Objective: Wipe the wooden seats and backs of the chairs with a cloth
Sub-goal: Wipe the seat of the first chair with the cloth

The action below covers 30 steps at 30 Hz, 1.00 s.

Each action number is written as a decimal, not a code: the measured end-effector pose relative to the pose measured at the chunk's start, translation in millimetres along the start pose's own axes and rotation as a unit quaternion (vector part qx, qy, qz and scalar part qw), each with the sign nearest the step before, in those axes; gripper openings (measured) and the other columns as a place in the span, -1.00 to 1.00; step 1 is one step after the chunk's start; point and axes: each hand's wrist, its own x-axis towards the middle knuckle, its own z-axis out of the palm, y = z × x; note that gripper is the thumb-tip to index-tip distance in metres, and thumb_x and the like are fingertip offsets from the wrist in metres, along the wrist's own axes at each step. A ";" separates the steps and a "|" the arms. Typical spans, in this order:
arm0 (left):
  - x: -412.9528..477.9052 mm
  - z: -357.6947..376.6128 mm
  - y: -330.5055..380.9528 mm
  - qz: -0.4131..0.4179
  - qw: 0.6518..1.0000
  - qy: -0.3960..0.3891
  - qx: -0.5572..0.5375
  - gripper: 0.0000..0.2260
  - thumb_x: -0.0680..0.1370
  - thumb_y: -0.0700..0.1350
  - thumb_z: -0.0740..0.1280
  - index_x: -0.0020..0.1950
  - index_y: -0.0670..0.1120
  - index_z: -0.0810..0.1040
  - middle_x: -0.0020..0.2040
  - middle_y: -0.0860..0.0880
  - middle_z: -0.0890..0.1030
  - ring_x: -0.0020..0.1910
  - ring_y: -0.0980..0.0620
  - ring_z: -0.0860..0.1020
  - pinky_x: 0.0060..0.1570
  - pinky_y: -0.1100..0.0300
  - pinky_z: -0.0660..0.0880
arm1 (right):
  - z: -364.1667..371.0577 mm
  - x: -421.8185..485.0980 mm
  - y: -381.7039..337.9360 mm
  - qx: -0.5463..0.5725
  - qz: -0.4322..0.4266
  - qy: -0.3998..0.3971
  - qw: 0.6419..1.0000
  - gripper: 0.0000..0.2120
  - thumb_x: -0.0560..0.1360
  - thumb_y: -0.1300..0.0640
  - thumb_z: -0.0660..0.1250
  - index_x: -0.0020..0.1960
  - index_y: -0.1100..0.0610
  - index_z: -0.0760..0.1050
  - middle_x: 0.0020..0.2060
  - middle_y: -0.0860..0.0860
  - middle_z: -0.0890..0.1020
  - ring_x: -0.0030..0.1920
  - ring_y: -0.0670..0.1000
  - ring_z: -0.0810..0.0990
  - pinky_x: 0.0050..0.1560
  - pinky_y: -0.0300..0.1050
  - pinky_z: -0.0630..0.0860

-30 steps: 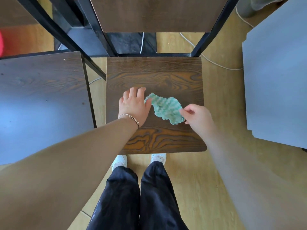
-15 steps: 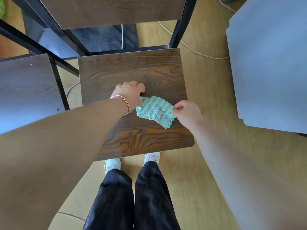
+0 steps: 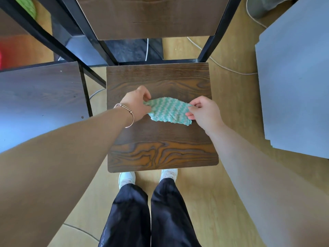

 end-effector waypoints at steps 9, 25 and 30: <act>-10.7 -18.1 -19.2 0.094 0.985 0.147 0.005 -0.83 0.48 -0.17 0.39 0.04 0.01 0.59 -0.04 0.09 0.52 -0.04 0.05 0.48 -0.05 0.26 0.35 | -6.4 -2.2 -30.2 -0.027 -0.119 0.069 0.990 -0.96 0.53 0.04 0.39 -0.03 -0.05 0.56 -0.07 -0.13 0.66 -0.06 -0.10 0.65 -0.05 -0.16 0.63; -52.6 17.5 -73.6 -0.005 0.977 0.096 0.190 -0.58 0.57 0.09 0.23 0.41 0.04 0.33 0.32 -0.07 0.39 0.32 -0.15 0.30 0.29 -0.07 0.31 | 24.4 -15.0 15.1 0.301 0.214 0.127 0.920 -0.62 0.46 0.31 0.44 0.26 0.23 0.50 -0.12 0.13 0.64 -0.21 -0.01 0.67 -0.19 -0.18 0.64; -52.9 16.5 -73.6 0.015 0.967 0.117 0.226 -0.53 0.57 0.16 0.20 0.44 0.04 0.28 0.33 -0.06 0.36 0.33 -0.16 0.29 0.30 -0.08 0.29 | 36.7 -11.6 -19.7 0.303 0.225 0.053 0.925 -0.85 0.48 0.31 0.39 0.04 0.22 0.58 -0.15 0.15 0.63 -0.24 -0.01 0.61 -0.22 -0.17 0.61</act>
